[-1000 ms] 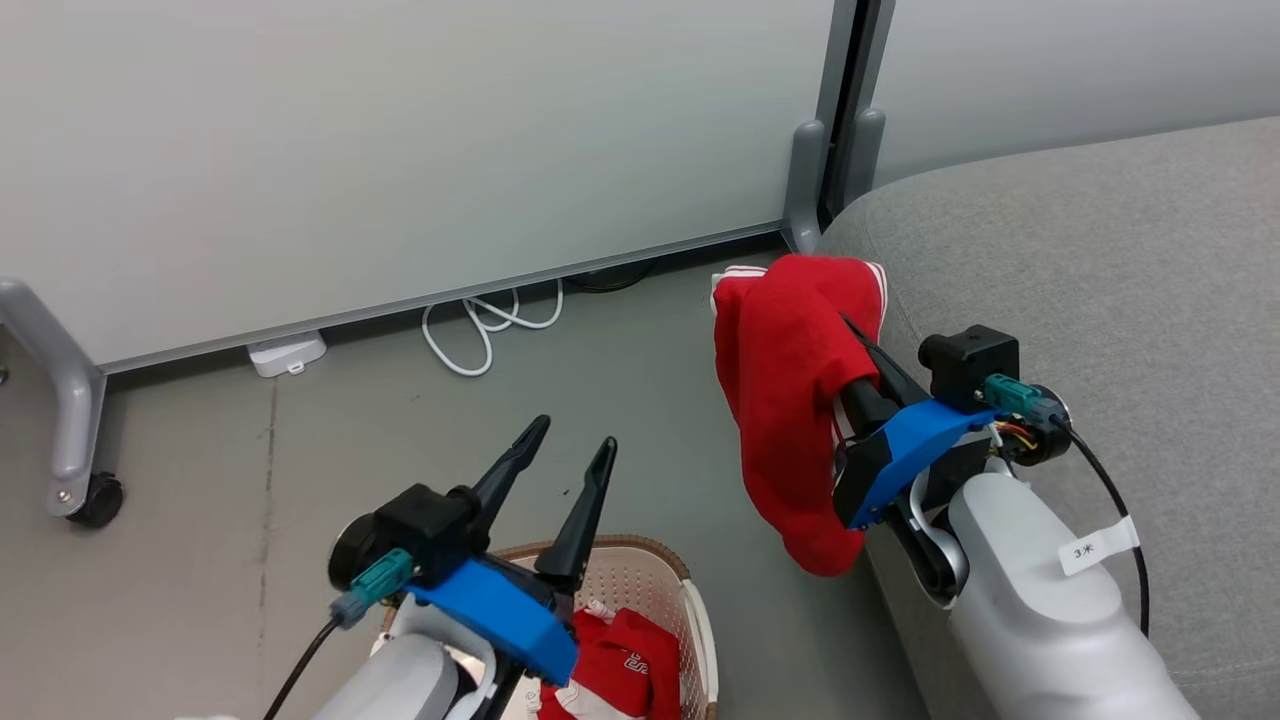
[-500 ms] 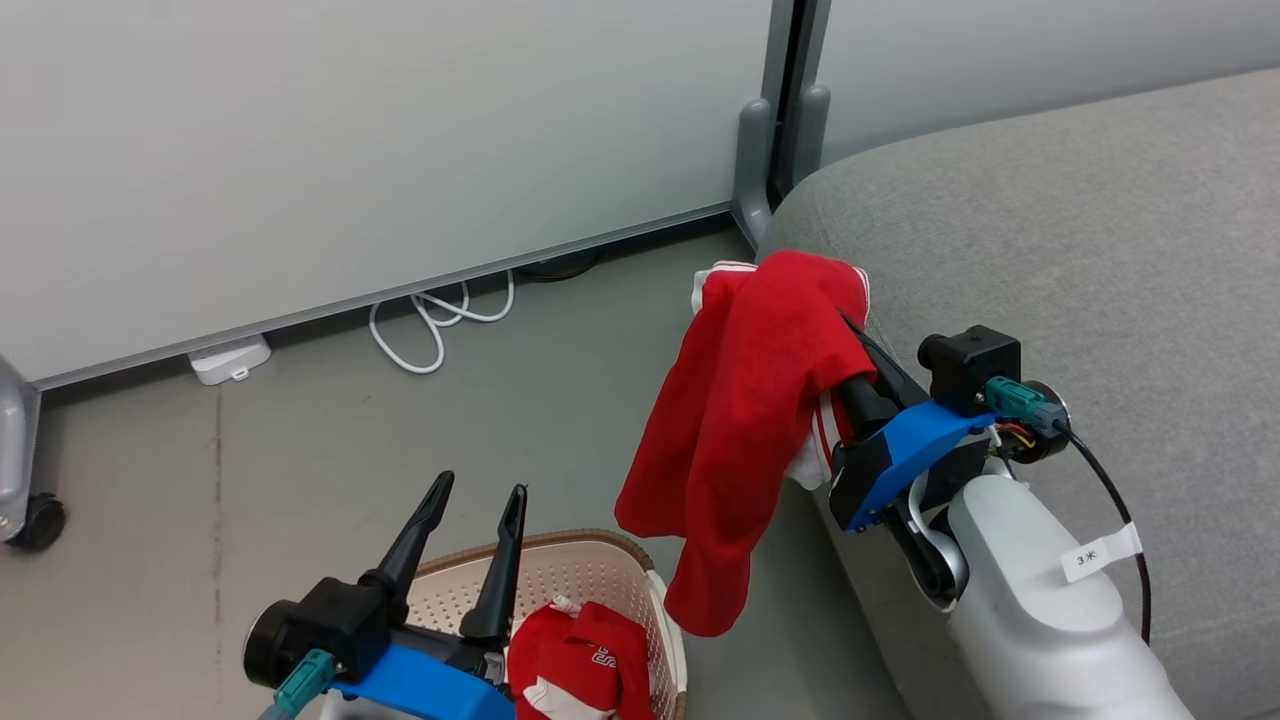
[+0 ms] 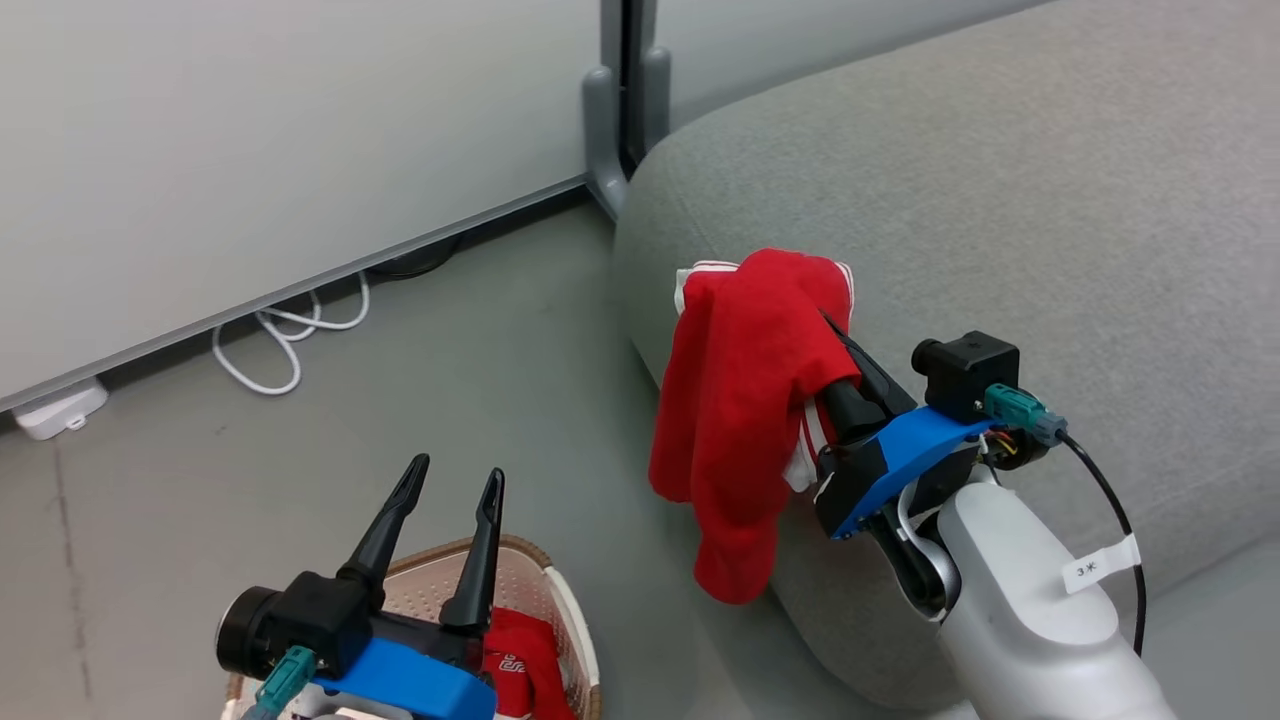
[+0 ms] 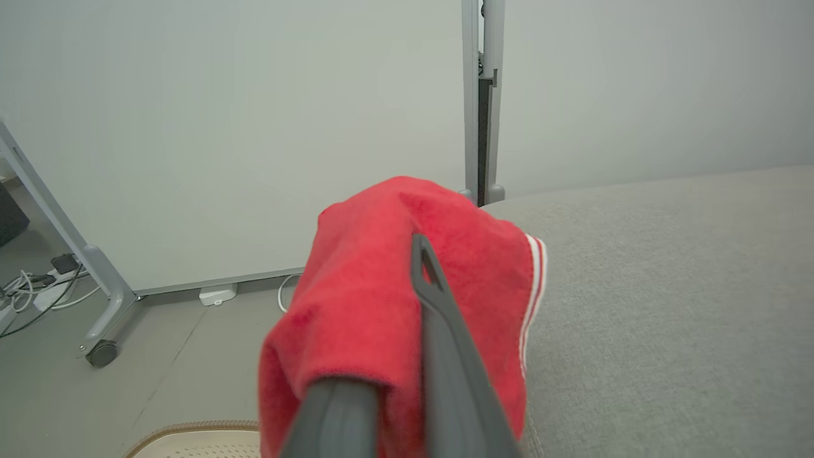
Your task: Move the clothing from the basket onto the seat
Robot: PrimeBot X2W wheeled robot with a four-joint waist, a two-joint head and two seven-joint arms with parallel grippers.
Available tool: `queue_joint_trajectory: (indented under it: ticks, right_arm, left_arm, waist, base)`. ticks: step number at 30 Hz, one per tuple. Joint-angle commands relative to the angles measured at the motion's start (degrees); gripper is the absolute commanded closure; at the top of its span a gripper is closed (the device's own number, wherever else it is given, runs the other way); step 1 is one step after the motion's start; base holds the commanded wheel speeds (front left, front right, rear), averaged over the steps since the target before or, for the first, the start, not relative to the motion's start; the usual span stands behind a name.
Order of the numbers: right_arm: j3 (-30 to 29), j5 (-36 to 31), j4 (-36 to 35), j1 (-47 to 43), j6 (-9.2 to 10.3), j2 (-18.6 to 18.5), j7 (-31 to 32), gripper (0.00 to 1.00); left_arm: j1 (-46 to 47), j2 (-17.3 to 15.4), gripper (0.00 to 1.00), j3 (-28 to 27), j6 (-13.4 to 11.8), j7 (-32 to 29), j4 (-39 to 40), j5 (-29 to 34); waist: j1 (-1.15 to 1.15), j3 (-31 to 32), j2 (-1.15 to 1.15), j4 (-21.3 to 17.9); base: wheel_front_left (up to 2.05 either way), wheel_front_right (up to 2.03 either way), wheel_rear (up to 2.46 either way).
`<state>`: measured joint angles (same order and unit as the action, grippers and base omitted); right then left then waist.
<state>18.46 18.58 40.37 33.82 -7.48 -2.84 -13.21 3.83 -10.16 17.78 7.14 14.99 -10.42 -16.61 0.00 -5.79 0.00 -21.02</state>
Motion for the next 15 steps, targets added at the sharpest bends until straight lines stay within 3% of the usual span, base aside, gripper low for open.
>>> queue_joint_trajectory:
  ticks: [1,10,15]
  right_arm:
    - [0.26,0.54,-0.71,-0.53,-0.03,-0.1,-0.24,1.0]
    - [0.88,2.01,-2.86,-1.9,-0.03,-0.05,-0.49,1.0]
    - [-0.62,1.48,-4.67,-3.4,-0.03,-0.04,-0.76,1.0]
  left_arm:
    - [0.76,-0.34,0.0,-0.15,0.44,0.28,0.41,0.38]
    - [1.1,-1.67,0.0,0.74,0.48,0.28,1.26,0.3]
    - [2.4,-2.56,0.0,2.55,0.48,0.29,1.12,-0.07]
  waist:
    - [0.0,-1.14,0.0,-3.68]
    - [0.0,-2.44,0.0,-10.27]
    - [0.0,-3.43,0.0,-10.8]
  base:
    - [0.0,0.0,0.0]
    - [0.0,0.0,0.0]
    - [0.0,0.0,0.0]
